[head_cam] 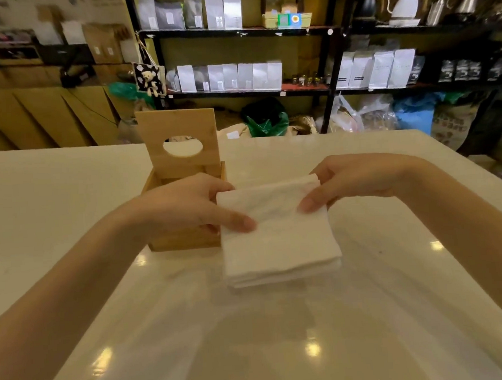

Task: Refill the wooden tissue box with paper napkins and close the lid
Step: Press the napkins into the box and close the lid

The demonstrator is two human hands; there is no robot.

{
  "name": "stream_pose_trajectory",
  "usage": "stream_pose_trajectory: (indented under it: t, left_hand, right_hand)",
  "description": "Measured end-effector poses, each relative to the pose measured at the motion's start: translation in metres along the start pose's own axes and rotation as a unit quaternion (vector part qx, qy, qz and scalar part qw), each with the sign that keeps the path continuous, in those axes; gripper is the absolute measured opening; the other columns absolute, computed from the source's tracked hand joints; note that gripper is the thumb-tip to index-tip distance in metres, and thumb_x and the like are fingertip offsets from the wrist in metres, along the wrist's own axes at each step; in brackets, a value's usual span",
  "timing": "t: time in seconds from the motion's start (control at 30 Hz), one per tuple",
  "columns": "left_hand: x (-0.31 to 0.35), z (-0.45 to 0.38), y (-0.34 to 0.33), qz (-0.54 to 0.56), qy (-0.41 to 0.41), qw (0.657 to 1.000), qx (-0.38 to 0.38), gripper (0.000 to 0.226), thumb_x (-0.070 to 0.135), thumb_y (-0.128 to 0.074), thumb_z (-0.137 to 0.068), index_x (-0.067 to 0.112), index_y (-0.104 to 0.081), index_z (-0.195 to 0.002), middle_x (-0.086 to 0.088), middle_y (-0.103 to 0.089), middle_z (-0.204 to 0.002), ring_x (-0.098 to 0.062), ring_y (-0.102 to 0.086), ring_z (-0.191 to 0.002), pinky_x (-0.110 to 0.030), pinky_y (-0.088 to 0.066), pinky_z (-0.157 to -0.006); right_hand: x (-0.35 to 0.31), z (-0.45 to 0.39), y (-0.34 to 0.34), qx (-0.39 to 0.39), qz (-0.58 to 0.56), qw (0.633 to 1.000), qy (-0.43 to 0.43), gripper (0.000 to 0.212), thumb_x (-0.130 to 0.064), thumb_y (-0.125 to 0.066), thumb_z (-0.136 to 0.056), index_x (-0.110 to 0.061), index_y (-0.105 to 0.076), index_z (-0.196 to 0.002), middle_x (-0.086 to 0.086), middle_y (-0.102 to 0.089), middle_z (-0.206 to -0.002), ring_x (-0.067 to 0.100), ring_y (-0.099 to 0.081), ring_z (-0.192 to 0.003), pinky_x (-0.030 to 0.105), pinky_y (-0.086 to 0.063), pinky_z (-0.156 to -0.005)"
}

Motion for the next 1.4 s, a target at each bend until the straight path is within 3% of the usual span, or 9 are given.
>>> stream_pose_trajectory:
  t: [0.07,0.13,0.37,0.53,0.83,1.1,1.23,1.3,1.4]
  left_hand:
    - [-0.002,0.01,0.018,0.052,0.016,0.997,0.046,0.036,0.037,-0.072,-0.057,0.026,-0.067,-0.09,0.012,-0.073,-0.085,-0.002,-0.068,-0.078,-0.013,-0.052,-0.064]
    - [-0.008,0.019,0.037,0.104,0.039,0.99,0.085,0.036,0.037,-0.068,-0.055,0.019,-0.067,-0.086,0.01,-0.075,-0.077,-0.003,-0.07,-0.072,-0.015,-0.051,-0.064]
    - [-0.039,0.026,0.082,0.164,0.08,0.962,0.205,0.015,0.029,-0.071,-0.07,0.018,-0.069,-0.081,0.013,-0.058,-0.099,-0.012,-0.051,-0.1,-0.032,-0.039,-0.092]
    - [-0.065,0.009,0.088,0.174,0.083,0.947,0.257,0.031,0.033,-0.074,-0.071,0.016,-0.072,-0.097,0.002,-0.045,-0.143,-0.022,-0.037,-0.131,-0.04,-0.027,-0.111]
    - [-0.09,-0.022,0.093,0.138,0.063,0.962,0.228,0.028,0.033,-0.073,-0.074,0.012,-0.076,-0.09,0.005,-0.039,-0.147,-0.021,-0.036,-0.131,-0.037,-0.028,-0.1]
    - [-0.094,-0.034,0.102,0.078,0.059,0.968,0.231,0.06,0.025,-0.076,-0.073,0.007,-0.056,-0.127,0.009,-0.056,-0.118,-0.007,-0.039,-0.096,-0.03,-0.029,-0.085]
    - [-0.093,-0.036,0.104,0.004,0.034,0.978,0.208,0.076,0.024,-0.081,-0.067,0.027,-0.046,-0.134,0.007,-0.065,-0.101,-0.005,-0.056,-0.087,-0.029,-0.037,-0.09]
    - [-0.093,-0.04,0.106,-0.062,0.038,0.979,0.191,0.068,0.03,-0.083,-0.064,0.027,-0.055,-0.126,0.007,-0.059,-0.12,-0.013,-0.053,-0.114,-0.038,-0.038,-0.103]
    - [-0.089,-0.042,0.105,-0.198,0.04,0.963,0.177,0.022,0.039,-0.078,-0.068,0.021,-0.071,-0.08,0.009,-0.034,-0.149,-0.017,-0.022,-0.138,-0.048,-0.027,-0.11]
  right_hand:
    - [-0.019,-0.008,0.005,0.023,-0.029,0.999,0.02,0.027,-0.023,-0.067,-0.075,-0.026,-0.072,-0.049,-0.015,-0.072,-0.063,-0.006,-0.065,-0.069,0.022,-0.051,-0.082]
    - [-0.036,-0.018,0.005,0.05,-0.075,0.995,0.043,0.008,-0.028,-0.07,-0.063,-0.024,-0.072,-0.058,-0.015,-0.073,-0.076,0.001,-0.065,-0.087,0.027,-0.048,-0.092]
    - [-0.065,-0.07,-0.006,0.103,-0.151,0.981,0.066,0.059,-0.051,-0.078,-0.028,-0.022,-0.073,-0.079,0.002,-0.059,-0.129,0.02,-0.044,-0.128,0.041,-0.022,-0.116]
    - [-0.065,-0.097,-0.017,0.123,-0.133,0.983,0.039,0.06,-0.034,-0.074,-0.07,-0.011,-0.059,-0.124,-0.005,-0.041,-0.147,0.019,-0.03,-0.138,0.042,-0.014,-0.118]
    - [-0.062,-0.111,-0.026,0.177,-0.078,0.981,0.0,0.038,-0.034,-0.069,-0.079,-0.007,-0.068,-0.106,-0.005,-0.035,-0.15,0.018,-0.033,-0.135,0.034,-0.023,-0.107]
    - [-0.066,-0.123,-0.027,0.28,0.061,0.958,0.005,0.037,-0.038,-0.071,-0.075,-0.014,-0.069,-0.103,-0.001,-0.038,-0.148,0.021,-0.025,-0.139,0.042,-0.025,-0.113]
    - [-0.069,-0.126,-0.033,0.303,0.148,0.941,0.012,0.034,-0.039,-0.071,-0.076,-0.016,-0.071,-0.1,-0.003,-0.041,-0.146,0.021,-0.019,-0.138,0.039,-0.02,-0.11]
    - [-0.071,-0.129,-0.037,0.3,0.172,0.938,0.003,0.031,-0.039,-0.071,-0.075,-0.017,-0.072,-0.097,-0.003,-0.042,-0.145,0.021,-0.02,-0.137,0.039,-0.021,-0.109]
    - [-0.072,-0.134,-0.043,0.299,0.208,0.931,-0.018,0.028,-0.04,-0.07,-0.075,-0.018,-0.074,-0.093,-0.003,-0.044,-0.143,0.022,-0.021,-0.137,0.039,-0.021,-0.109]
Point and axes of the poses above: each hand's wrist, its own z-axis away from the middle knuckle, its own y-axis out of the back of the hand, x = y × z, the point moved 1 cm from there along -z, towards the middle knuckle
